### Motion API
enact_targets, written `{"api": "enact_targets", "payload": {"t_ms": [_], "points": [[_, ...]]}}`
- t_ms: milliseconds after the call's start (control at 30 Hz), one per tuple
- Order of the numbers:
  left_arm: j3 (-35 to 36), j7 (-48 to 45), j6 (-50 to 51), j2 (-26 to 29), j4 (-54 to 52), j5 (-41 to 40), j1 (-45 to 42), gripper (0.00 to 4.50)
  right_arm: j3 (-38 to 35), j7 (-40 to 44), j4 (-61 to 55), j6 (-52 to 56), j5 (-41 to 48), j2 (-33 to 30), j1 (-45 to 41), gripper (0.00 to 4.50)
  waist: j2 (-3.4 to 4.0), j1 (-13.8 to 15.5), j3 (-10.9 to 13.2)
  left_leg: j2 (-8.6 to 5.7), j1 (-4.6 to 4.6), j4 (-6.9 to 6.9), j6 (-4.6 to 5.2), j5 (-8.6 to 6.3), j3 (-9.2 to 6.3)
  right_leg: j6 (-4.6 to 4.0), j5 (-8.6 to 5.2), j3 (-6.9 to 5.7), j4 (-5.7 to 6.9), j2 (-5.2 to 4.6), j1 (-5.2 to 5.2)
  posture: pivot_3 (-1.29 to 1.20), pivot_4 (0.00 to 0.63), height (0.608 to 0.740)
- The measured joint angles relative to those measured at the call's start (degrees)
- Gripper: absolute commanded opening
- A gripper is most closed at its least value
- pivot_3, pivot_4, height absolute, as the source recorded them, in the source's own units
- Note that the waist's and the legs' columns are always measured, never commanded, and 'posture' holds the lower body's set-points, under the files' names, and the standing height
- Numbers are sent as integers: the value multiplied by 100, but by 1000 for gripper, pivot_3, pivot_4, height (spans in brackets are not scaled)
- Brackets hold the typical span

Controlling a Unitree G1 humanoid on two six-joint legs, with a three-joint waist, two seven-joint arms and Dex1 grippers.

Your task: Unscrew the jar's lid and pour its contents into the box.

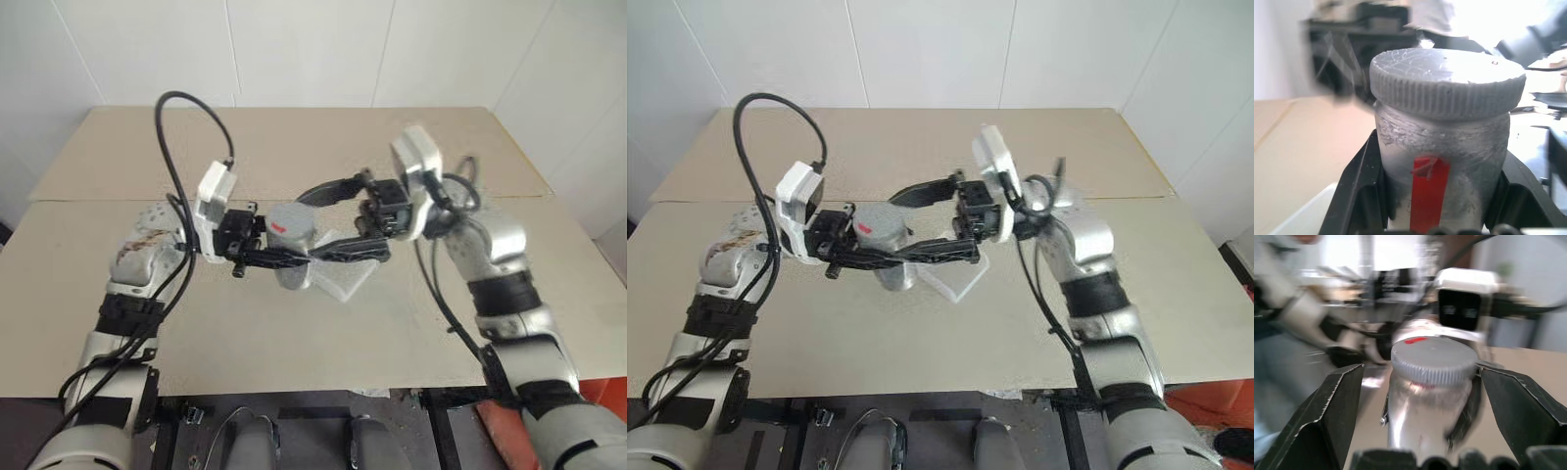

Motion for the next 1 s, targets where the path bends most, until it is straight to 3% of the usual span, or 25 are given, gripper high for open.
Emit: {"api": "enact_targets", "payload": {"t_ms": [200, 400, 633, 1000], "points": [[57, 374, -229, -55, 186, 267, 95, 1930, -125, -1731, -1510, 1041, -91, -32, 298, 4424, 0, -30, 0, 1, 9, 0, -1, 1, 1, 0, -1, 3, -7, 4, 1, 0, 150, 740], [43, 465, -284, -228, 208, 330, 81, 1930, 418, -2849, -1743, 1859, -255, 607, 0, 4424, 0, -18, 0, -2, 1, 0, -1, 1, 1, 0, 0, 3, -1, 1, 0, 0, 150, 740], [43, 456, -287, -268, 206, 338, 75, 1930, 567, -3238, -1446, 1934, -559, 905, -211, 4424, 0, -7, 0, -2, 1, 0, -1, 0, 0, 0, 0, 1, -4, 0, 2, 0, 150, 740], [49, 426, -260, -214, 204, 325, 70, 1930, 585, -2828, -979, 1547, -677, 890, -209, 4424, 0, -19, 0, -1, 2, -1, 0, 0, 0, 0, 0, 1, -4, 2, 1, 0, 150, 740]]}}
